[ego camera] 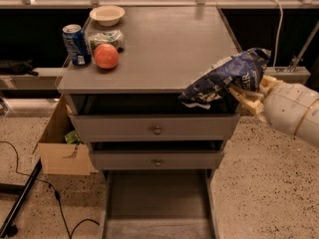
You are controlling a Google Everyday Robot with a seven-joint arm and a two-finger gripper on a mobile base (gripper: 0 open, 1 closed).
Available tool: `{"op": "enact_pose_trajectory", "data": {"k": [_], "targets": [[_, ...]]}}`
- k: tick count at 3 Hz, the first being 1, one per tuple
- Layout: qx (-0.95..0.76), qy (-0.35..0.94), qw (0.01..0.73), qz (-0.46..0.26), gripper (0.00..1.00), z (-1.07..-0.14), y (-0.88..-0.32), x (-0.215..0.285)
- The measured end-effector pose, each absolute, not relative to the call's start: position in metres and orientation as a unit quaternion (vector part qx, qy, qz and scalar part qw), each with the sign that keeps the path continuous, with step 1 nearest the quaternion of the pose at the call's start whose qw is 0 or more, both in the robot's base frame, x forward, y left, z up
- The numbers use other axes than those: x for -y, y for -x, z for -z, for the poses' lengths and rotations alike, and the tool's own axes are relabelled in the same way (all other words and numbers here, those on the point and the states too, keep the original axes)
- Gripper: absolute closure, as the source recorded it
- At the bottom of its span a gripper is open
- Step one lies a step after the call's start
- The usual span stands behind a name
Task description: Pick blue chip bag from bottom drawer and place on counter
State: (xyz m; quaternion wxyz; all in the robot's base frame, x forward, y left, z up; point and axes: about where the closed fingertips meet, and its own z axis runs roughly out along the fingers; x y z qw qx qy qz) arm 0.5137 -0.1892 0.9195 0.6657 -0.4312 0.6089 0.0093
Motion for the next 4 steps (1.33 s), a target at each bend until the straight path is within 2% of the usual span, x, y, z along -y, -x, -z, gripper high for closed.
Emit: {"op": "enact_pose_trajectory", "data": {"k": [2, 3, 4], "targets": [[-0.604, 0.404, 0.679, -0.106, 1.0, -0.945, -0.595, 0.207], [-0.591, 0.4, 0.684, -0.148, 1.0, -0.957, -0.613, 0.208], [-0.59, 0.401, 0.685, -0.148, 1.0, -0.958, -0.613, 0.208]]}}
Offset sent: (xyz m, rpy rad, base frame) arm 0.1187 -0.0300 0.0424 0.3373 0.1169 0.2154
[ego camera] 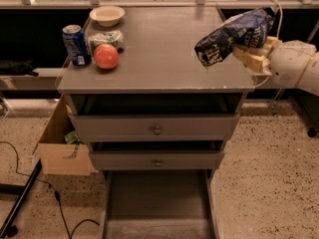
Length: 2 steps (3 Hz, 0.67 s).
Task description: Pick blue chip bag from bottom drawer and place on counter
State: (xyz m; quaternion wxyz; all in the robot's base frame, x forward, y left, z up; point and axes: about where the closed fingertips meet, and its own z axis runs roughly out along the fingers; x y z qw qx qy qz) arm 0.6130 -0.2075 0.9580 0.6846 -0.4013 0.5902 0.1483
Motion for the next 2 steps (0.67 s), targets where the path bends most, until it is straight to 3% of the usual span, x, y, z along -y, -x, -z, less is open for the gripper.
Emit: {"op": "enact_pose_trajectory", "data": {"k": [2], "targets": [[-0.572, 0.438, 0.679, -0.14, 1.0, -0.962, -0.6099, 0.1938]]}}
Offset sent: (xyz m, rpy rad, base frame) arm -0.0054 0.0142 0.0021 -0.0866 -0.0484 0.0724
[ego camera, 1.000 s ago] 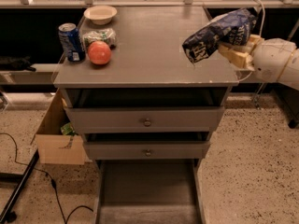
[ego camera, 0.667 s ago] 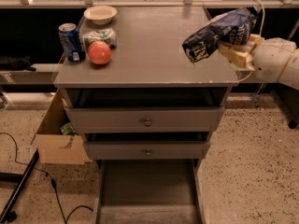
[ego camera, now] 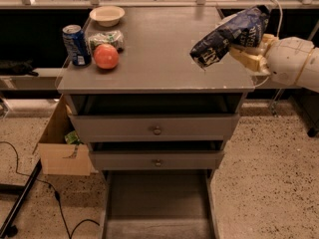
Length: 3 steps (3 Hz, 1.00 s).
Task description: Pick blue chip bag from bottom drawer and place on counter
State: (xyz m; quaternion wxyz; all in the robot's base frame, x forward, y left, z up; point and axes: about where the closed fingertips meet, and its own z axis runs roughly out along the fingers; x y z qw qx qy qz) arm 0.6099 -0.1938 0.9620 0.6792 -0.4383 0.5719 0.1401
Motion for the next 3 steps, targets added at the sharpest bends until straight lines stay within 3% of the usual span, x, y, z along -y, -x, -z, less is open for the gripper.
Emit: {"op": "enact_pose_trajectory", "data": {"k": [3], "targets": [[-0.521, 0.496, 0.667, -0.193, 1.0, -0.964, -0.6, 0.175]]}}
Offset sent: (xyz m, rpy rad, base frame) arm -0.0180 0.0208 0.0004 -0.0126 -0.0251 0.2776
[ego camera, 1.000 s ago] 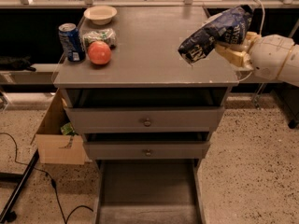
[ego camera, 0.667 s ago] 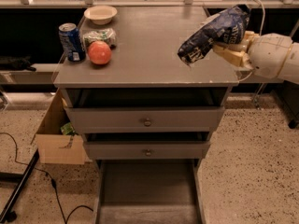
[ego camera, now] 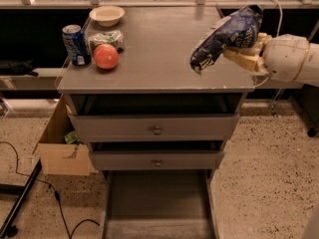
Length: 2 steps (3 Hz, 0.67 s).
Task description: Pick blue chip bag from bottom drawer and place on counter
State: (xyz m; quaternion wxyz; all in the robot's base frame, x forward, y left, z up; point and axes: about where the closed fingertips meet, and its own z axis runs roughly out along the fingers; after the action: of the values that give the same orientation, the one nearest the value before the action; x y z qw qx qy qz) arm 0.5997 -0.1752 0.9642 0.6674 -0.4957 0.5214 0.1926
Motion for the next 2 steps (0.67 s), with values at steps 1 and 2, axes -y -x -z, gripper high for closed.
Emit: {"op": "enact_pose_trajectory", "data": {"k": [1, 2], "targets": [[-0.523, 0.499, 0.668, -0.174, 1.0, -0.9659, -0.6007, 0.1707], [-0.529, 0.511, 0.668, -0.115, 1.0, -0.97, -0.6006, 0.1696]]}}
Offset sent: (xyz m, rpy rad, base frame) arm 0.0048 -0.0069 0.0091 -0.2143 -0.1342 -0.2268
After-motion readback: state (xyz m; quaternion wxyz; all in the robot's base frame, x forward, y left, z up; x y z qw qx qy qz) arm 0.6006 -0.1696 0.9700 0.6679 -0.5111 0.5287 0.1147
